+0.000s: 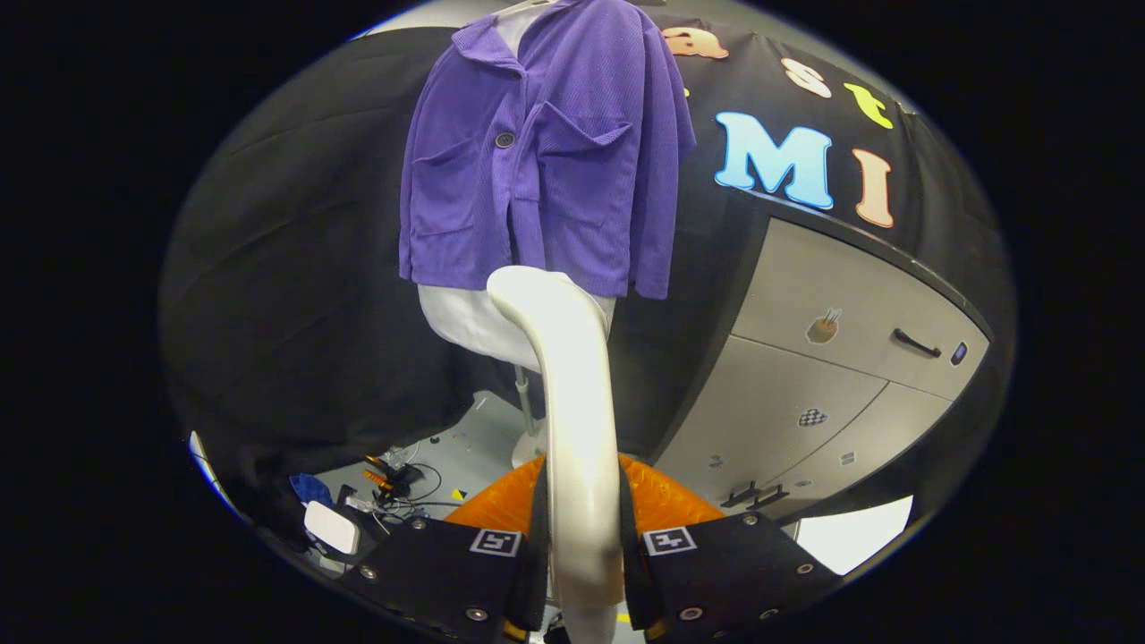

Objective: Iron the clothes twice with a garment steamer, once on the left side and once on the right side.

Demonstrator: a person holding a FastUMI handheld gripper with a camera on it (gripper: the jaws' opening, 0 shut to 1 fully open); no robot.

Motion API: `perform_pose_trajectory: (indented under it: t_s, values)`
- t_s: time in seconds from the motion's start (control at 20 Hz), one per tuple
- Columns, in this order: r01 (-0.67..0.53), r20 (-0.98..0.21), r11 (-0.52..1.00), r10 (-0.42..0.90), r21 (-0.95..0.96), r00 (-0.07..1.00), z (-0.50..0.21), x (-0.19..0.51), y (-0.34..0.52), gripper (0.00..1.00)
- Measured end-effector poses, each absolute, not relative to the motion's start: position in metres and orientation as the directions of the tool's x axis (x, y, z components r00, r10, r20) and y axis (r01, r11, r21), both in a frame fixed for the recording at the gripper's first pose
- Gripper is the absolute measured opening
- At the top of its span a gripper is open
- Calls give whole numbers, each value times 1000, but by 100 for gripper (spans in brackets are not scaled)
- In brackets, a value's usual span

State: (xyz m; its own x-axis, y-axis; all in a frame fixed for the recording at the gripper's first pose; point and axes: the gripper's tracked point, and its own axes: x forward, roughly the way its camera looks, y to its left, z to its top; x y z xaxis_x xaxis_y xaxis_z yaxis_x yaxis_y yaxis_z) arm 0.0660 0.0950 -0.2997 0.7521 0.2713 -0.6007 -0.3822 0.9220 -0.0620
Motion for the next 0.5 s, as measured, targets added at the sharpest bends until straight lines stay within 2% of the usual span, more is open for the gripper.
perform_pose_trajectory:
  t_s: [0.2, 0.5]
  values:
    - [-368, -599, 929, 270, -44, 754, -283, 57, 114, 35]
    - [-336, -519, 942, 277, -20, 809, -229, 50, 149, 35]
